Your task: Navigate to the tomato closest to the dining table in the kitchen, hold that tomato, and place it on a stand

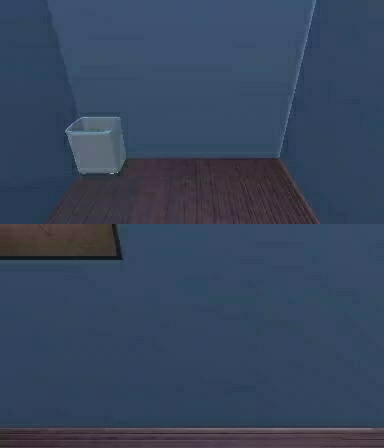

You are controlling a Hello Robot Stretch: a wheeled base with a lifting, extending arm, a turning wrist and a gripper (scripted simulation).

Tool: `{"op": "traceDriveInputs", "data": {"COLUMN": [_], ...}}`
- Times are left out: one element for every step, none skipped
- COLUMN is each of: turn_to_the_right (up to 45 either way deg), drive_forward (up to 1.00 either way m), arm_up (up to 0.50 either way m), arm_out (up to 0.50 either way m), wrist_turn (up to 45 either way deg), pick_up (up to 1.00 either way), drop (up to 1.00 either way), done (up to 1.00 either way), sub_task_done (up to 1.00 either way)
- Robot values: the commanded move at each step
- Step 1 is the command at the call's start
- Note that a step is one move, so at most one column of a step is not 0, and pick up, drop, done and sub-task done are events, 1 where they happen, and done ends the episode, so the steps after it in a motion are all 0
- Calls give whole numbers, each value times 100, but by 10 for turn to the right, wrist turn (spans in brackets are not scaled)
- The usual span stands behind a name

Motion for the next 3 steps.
{"op": "traceDriveInputs", "data": {"turn_to_the_right": [450, 450, 450], "drive_forward": [0, 0, 0], "arm_up": [0, 0, 0], "arm_out": [0, 0, 0], "wrist_turn": [0, 0, 0], "pick_up": [0, 0, 0], "drop": [0, 0, 0], "done": [0, 0, 0], "sub_task_done": [0, 0, 0]}}
